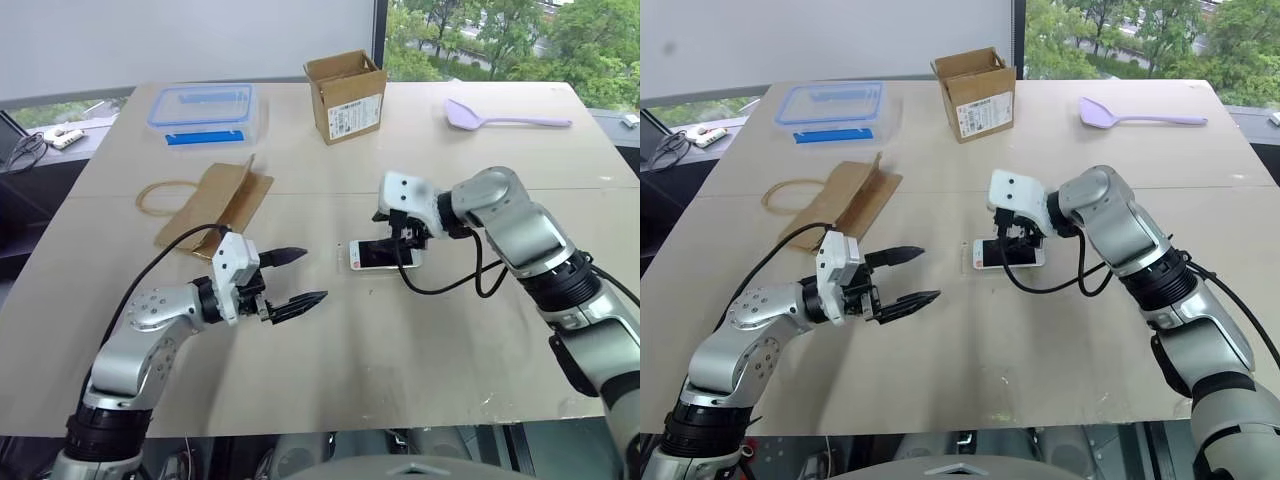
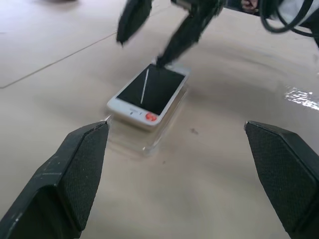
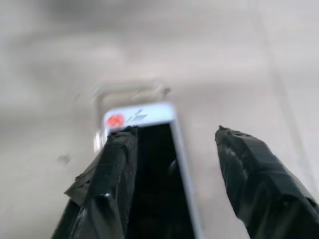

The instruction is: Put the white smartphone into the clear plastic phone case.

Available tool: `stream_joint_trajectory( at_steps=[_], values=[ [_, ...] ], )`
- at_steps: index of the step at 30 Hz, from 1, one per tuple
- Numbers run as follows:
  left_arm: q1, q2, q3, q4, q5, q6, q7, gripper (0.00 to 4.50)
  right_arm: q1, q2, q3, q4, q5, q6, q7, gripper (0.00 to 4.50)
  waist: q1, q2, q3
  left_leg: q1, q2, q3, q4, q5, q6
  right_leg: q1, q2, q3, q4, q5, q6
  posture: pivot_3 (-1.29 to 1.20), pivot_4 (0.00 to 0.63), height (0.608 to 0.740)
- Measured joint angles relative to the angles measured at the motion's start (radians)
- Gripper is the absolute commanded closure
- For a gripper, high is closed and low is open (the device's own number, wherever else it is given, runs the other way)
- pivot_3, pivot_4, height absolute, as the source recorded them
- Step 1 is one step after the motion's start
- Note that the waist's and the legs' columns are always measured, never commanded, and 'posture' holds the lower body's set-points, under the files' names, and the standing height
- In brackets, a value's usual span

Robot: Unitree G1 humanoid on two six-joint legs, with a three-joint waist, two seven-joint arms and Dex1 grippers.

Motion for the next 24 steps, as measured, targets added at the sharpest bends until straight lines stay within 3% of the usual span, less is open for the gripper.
stream_joint_trajectory(
  at_steps=[1, 3, 5, 11, 16, 24],
  values=[
    [0.000, -0.003, 0.000, 0.002, 0.001, 0.000, 0.004, 0.00, 0.000, 0.010, -0.006, 0.000, 0.008, -0.002, -0.012, 3.62, 0.000, 0.000, 0.000, 0.000, 0.000, 0.000, 0.000, 0.000, 0.000, 0.000, 0.000, 0.000, 0.000, 0.000, 0.000, 0.00, 0.150, 0.740],
    [-0.004, -0.011, 0.000, 0.011, 0.016, -0.008, 0.019, 0.54, 0.006, 0.033, -0.013, 0.002, 0.013, -0.018, -0.036, 4.50, 0.000, 0.000, 0.000, 0.000, 0.000, 0.000, 0.000, 0.000, 0.000, 0.000, 0.000, 0.000, 0.000, 0.000, 0.000, 0.00, 0.150, 0.740],
    [-0.014, -0.020, 0.000, 0.027, 0.030, -0.021, 0.029, 1.35, 0.024, 0.053, -0.013, 0.022, 0.012, -0.040, -0.062, 4.50, 0.001, 0.000, 0.000, 0.000, 0.000, 0.000, 0.000, 0.000, 0.000, 0.000, 0.000, 0.000, 0.001, 0.000, 0.000, 0.00, 0.150, 0.740],
    [-0.019, -0.031, -0.002, 0.050, 0.050, -0.032, 0.037, 4.38, 0.066, 0.078, 0.002, 0.157, -0.046, -0.092, -0.180, 4.50, 0.001, 0.000, 0.000, 0.000, -0.001, 0.000, 0.001, 0.000, 0.000, 0.000, 0.000, 0.000, 0.001, 0.000, 0.000, 0.00, 0.150, 0.740],
    [-0.014, -0.032, -0.008, 0.055, 0.053, -0.044, 0.036, 4.45, 0.055, 0.062, 0.017, 0.198, -0.089, -0.158, -0.194, 4.50, -0.002, 0.000, 0.000, 0.000, 0.000, 0.000, 0.000, 0.000, 0.000, 0.000, 0.000, 0.000, 0.002, 0.000, 0.000, 0.00, 0.150, 0.740],
    [-0.006, -0.032, -0.011, 0.032, 0.058, -0.021, 0.052, 4.45, 0.054, 0.027, 0.086, 0.228, -0.112, -0.228, -0.067, 4.50, -0.001, 0.000, 0.000, 0.000, -0.001, 0.000, 0.001, 0.000, 0.000, 0.000, 0.000, 0.001, 0.003, 0.000, 0.000, 0.00, 0.150, 0.740]
  ],
)
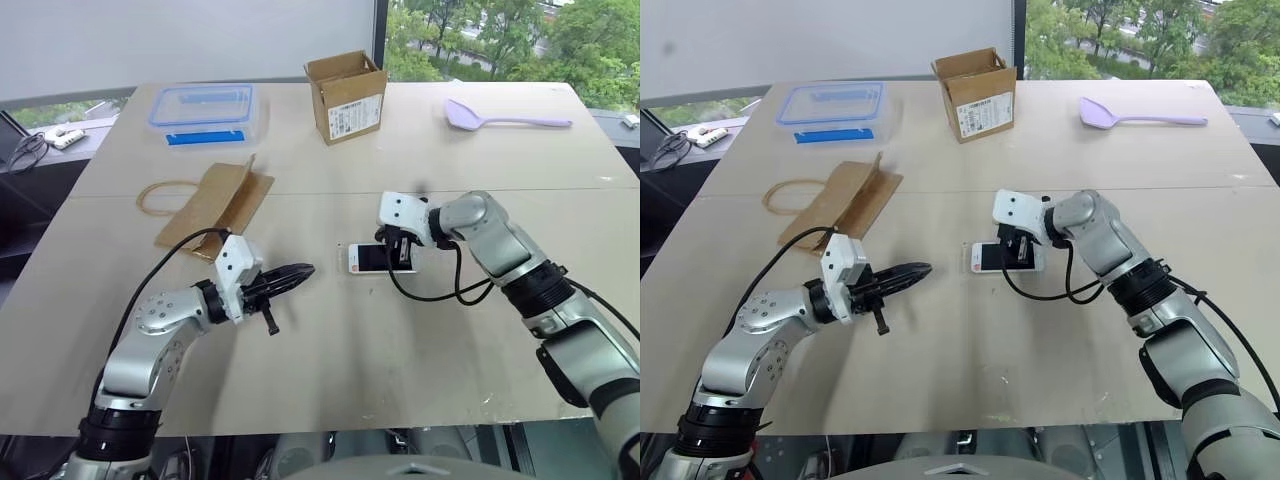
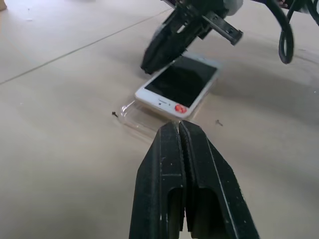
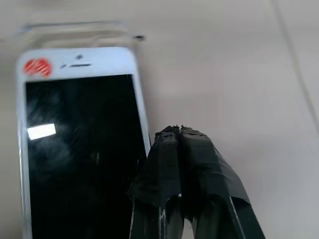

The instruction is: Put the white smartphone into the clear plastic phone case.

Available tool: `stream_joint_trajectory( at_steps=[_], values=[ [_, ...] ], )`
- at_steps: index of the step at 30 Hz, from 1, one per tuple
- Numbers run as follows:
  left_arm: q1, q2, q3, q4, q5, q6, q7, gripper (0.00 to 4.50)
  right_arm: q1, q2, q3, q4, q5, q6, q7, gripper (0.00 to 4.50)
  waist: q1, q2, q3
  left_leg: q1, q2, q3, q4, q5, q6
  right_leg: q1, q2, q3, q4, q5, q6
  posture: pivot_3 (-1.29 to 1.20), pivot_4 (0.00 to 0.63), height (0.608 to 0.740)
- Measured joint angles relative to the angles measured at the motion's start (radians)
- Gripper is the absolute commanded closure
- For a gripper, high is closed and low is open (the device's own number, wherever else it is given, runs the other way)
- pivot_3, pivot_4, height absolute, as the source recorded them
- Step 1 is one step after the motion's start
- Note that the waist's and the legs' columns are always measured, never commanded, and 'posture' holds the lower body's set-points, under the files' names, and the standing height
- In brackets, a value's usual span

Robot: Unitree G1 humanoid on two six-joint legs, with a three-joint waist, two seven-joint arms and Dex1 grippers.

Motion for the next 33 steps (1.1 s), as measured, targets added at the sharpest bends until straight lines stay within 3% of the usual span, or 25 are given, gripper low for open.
stream_joint_trajectory(
  at_steps=[5, 9, 15, 20, 25, 33],
  values=[
    [0.000, 0.000, -0.006, -0.011, 0.004, 0.013, 0.015, 4.45, 0.003, 0.007, -0.021, -0.014, 0.000, 0.002, -0.039, 4.50, 0.000, 0.000, 0.000, 0.000, 0.000, 0.000, 0.000, 0.000, 0.000, 0.000, 0.000, 0.000, 0.001, 0.000, 0.000, 0.00, 0.150, 0.740],
    [0.000, 0.000, -0.019, -0.021, 0.011, 0.021, 0.023, 4.45, 0.007, 0.001, -0.100, -0.137, 0.055, 0.057, -0.035, 4.50, 0.001, 0.000, 0.000, 0.000, 0.000, 0.000, 0.000, 0.000, 0.000, 0.000, 0.000, 0.000, 0.001, 0.000, 0.000, 0.00, 0.150, 0.740],
    [-0.006, 0.001, -0.037, -0.003, 0.029, 0.016, 0.008, 4.45, 0.102, -0.032, -0.139, -0.368, 0.204, 0.194, 0.050, 4.50, 0.003, 0.000, 0.000, 0.000, 0.000, -0.001, 0.000, 0.000, 0.000, 0.000, -0.001, 0.000, 0.001, 0.000, 0.000, 0.00, 0.150, 0.740],
    [-0.010, 0.009, -0.037, 0.023, 0.041, -0.002, -0.015, 4.45, 0.164, -0.122, -0.112, -0.468, 0.254, 0.254, 0.110, 4.50, 0.003, 0.000, 0.000, 0.000, 0.000, -0.001, 0.001, 0.000, 0.000, 0.000, 0.000, 0.000, 0.001, 0.000, 0.000, 0.00, 0.150, 0.740],
    [-0.013, 0.010, -0.038, 0.044, 0.048, -0.011, -0.034, 4.45, 0.215, -0.182, -0.023, -0.470, 0.230, 0.243, 0.122, 4.50, -0.001, 0.000, 0.000, 0.000, 0.000, 0.000, 0.001, 0.000, 0.000, 0.000, 0.000, 0.000, 0.001, 0.000, 0.000, 0.00, 0.150, 0.740],
    [-0.013, 0.012, -0.037, 0.038, 0.048, -0.013, -0.034, 4.45, 0.213, -0.192, 0.014, -0.388, 0.196, 0.189, 0.120, 4.50, 0.002, 0.000, 0.000, 0.000, 0.000, -0.001, 0.002, 0.000, 0.000, 0.000, 0.000, 0.000, 0.001, 0.000, 0.000, 0.00, 0.150, 0.740]
  ],
)
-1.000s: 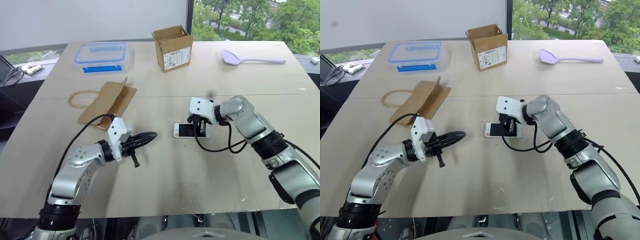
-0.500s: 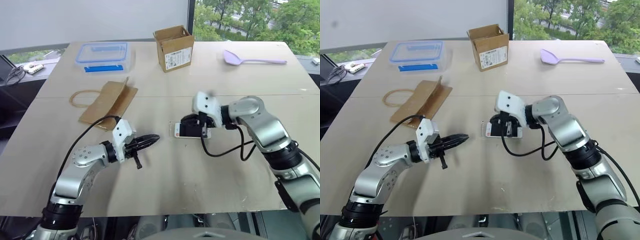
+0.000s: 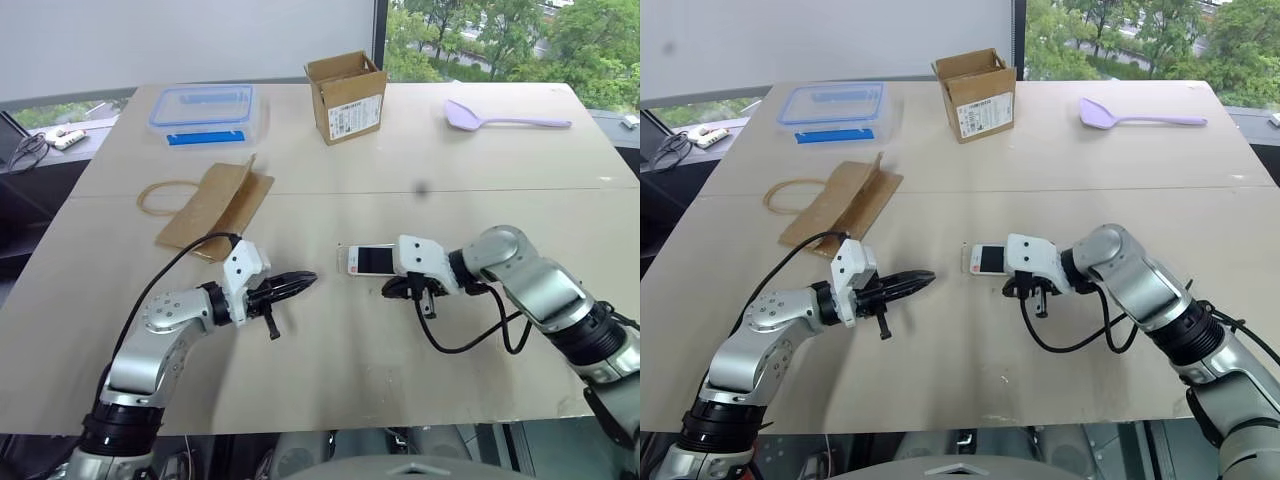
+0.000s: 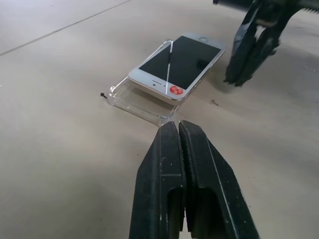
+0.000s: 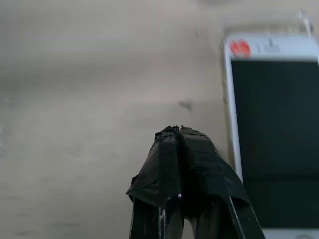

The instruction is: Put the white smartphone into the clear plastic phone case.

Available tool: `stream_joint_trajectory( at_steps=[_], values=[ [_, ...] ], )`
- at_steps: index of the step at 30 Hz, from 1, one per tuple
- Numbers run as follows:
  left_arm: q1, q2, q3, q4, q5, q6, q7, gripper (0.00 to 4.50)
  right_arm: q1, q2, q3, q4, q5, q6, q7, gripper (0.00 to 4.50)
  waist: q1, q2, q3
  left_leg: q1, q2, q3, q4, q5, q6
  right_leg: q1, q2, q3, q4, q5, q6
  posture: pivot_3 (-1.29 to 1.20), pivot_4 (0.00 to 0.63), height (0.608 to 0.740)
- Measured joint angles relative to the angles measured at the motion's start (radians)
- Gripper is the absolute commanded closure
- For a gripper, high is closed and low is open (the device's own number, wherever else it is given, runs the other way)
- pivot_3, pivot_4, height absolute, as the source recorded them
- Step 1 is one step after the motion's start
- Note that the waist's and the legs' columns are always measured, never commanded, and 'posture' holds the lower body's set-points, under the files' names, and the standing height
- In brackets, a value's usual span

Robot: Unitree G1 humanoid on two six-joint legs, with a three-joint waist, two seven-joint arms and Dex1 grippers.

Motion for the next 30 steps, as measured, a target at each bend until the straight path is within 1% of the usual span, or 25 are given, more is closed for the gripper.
stream_joint_trajectory(
  at_steps=[12, 16, 18, 19, 21, 23, 27, 30],
  values=[
    [0.004, 0.002, 0.000, -0.032, -0.001, 0.021, 0.016, 4.45, -0.052, -0.008, 0.000, 0.138, -0.036, -0.100, 0.029, 4.50, 0.000, 0.000, 0.000, 0.000, 0.000, 0.000, 0.000, 0.000, 0.000, 0.000, 0.000, 0.000, 0.000, 0.000, 0.000, 0.00, 0.150, 0.740],
    [0.014, 0.001, 0.001, -0.032, -0.001, 0.018, 0.016, 4.45, -0.052, -0.008, -0.001, 0.135, -0.026, -0.101, 0.051, 4.50, 0.000, 0.000, 0.000, 0.000, 0.000, 0.000, 0.000, 0.000, 0.000, 0.000, 0.000, 0.000, 0.000, 0.000, 0.000, 0.00, 0.150, 0.740],
    [0.014, 0.001, 0.001, -0.030, 0.000, 0.012, 0.015, 4.45, -0.050, -0.001, -0.010, 0.113, 0.003, -0.070, 0.063, 4.50, 0.000, 0.000, 0.000, 0.000, 0.000, 0.000, 0.000, 0.000, 0.000, 0.000, 0.000, 0.000, 0.000, 0.000, 0.000, 0.00, 0.150, 0.740],
    [0.014, 0.000, 0.001, -0.026, 0.000, 0.009, 0.013, 4.45, -0.050, 0.020, -0.027, 0.075, 0.040, -0.040, 0.067, 4.50, -0.002, 0.000, 0.000, 0.000, 0.000, 0.000, 0.000, 0.000, 0.000, 0.000, 0.000, 0.000, 0.000, 0.000, 0.000, 0.00, 0.150, 0.740],
    [0.014, -0.001, 0.001, -0.009, 0.002, -0.010, 0.007, 4.45, -0.054, 0.104, -0.088, 0.053, 0.091, 0.009, 0.022, 4.50, -0.003, 0.000, 0.000, 0.000, 0.000, 0.000, 0.000, 0.000, 0.000, 0.000, 0.000, 0.000, 0.001, 0.000, 0.000, 0.00, 0.150, 0.740],
    [0.013, -0.003, 0.001, 0.010, 0.002, -0.019, 0.001, 4.45, -0.086, 0.165, -0.102, 0.065, 0.087, 0.018, -0.054, 4.50, -0.002, 0.000, 0.000, 0.000, 0.000, 0.000, 0.000, 0.000, 0.000, 0.000, 0.000, 0.000, 0.001, 0.000, 0.000, 0.00, 0.150, 0.740],
    [0.013, -0.009, 0.001, 0.025, 0.002, -0.031, -0.002, 4.45, -0.110, 0.186, -0.106, 0.125, 0.038, -0.001, -0.137, 4.50, 0.008, 0.000, 0.000, 0.000, 0.000, 0.000, 0.001, 0.000, 0.000, 0.000, -0.001, 0.000, 0.000, 0.000, 0.000, 0.00, 0.150, 0.740],
    [0.013, -0.014, 0.001, 0.035, 0.002, -0.035, -0.002, 4.45, -0.108, 0.194, -0.087, 0.164, 0.011, -0.002, -0.159, 4.50, 0.004, 0.000, 0.000, -0.001, -0.001, 0.000, 0.000, 0.000, 0.000, 0.000, -0.001, 0.000, 0.000, 0.000, 0.000, 0.00, 0.150, 0.740]
  ],
)
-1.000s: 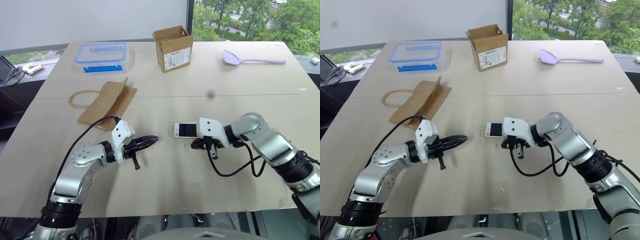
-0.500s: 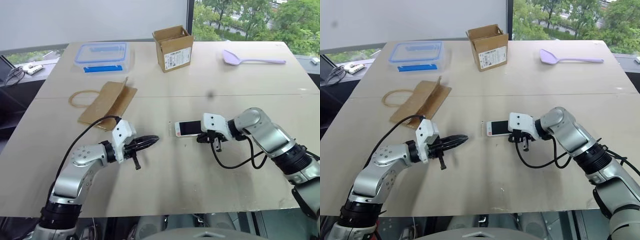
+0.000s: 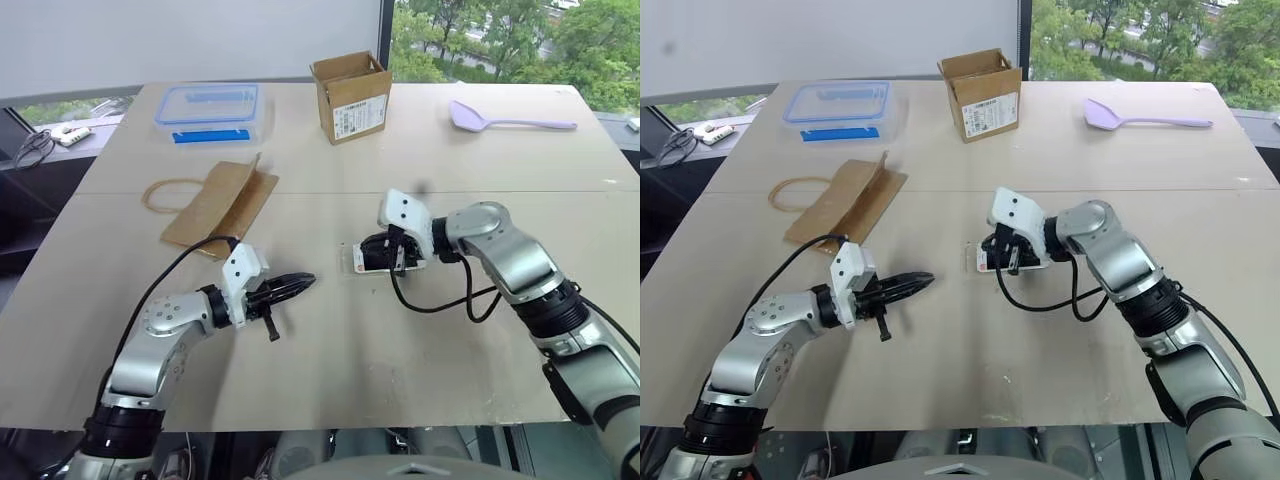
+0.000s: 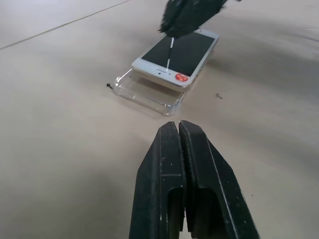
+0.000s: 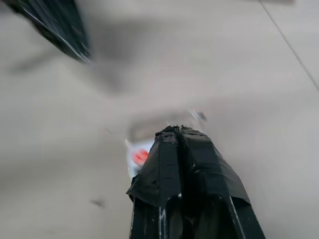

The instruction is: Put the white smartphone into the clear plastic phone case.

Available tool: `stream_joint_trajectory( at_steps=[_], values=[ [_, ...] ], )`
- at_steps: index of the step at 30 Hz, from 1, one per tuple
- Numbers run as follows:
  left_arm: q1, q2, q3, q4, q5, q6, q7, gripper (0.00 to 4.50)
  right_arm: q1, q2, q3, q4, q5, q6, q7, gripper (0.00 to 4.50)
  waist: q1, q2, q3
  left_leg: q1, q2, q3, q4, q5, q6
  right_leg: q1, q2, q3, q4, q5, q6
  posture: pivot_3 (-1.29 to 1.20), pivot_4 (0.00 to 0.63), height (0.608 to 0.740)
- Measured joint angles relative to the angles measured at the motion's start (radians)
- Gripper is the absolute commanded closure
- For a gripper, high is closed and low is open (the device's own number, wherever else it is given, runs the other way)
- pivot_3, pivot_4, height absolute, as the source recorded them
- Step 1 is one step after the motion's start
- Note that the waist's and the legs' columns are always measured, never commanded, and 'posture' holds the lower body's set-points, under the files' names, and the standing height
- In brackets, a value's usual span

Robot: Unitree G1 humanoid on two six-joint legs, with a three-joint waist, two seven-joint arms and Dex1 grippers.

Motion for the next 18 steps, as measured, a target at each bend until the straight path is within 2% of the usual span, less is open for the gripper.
stream_joint_trajectory(
  at_steps=[14, 18],
  values=[
    [0.000, -0.004, -0.001, -0.007, 0.000, 0.004, 0.006, 4.45, -0.024, 0.013, 0.133, 0.076, -0.181, -0.132, -0.026, 4.50, -0.006, 0.000, -0.003, 0.005, 0.000, 0.000, 0.000, 0.000, 0.000, 0.004, 0.001, 0.000, 0.001, 0.000, 0.000, 0.00, 0.150, 0.740],
    [0.005, -0.003, -0.001, -0.038, -0.002, 0.012, 0.016, 4.45, -0.017, 0.016, 0.154, 0.081, -0.236, -0.175, -0.039, 4.50, -0.005, -0.001, -0.003, 0.019, 0.000, 0.000, -0.003, 0.000, 0.000, 0.017, 0.000, 0.000, -0.002, -0.001, 0.000, 0.00, 0.150, 0.740]
  ],
)
